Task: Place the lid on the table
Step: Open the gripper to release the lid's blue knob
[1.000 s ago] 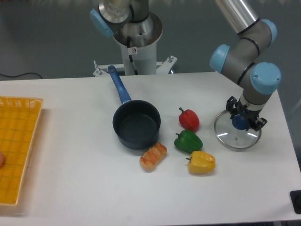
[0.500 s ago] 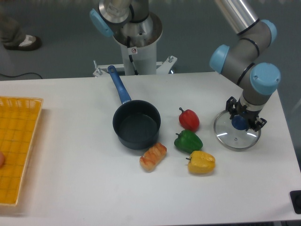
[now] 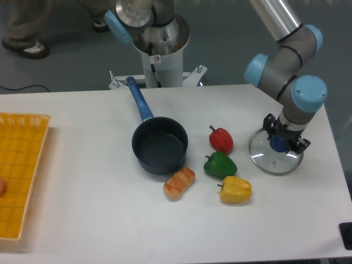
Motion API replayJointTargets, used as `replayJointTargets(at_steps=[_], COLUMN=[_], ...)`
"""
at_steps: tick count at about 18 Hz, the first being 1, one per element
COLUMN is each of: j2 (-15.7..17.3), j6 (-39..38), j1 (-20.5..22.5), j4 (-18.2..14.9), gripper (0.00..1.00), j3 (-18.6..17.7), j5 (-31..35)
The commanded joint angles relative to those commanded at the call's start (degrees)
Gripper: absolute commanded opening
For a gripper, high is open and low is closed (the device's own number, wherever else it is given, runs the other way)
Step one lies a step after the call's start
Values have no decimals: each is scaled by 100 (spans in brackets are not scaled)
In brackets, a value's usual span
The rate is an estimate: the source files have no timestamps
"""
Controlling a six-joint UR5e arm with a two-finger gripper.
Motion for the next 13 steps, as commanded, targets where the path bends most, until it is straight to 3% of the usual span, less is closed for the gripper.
replayJointTargets(at_steps=[1,13], j2=[0,202], j6=[0,-62], j1=[0,-149], j4=[0,-35], gripper=[99,100], j3=[0,316], j5=[0,0])
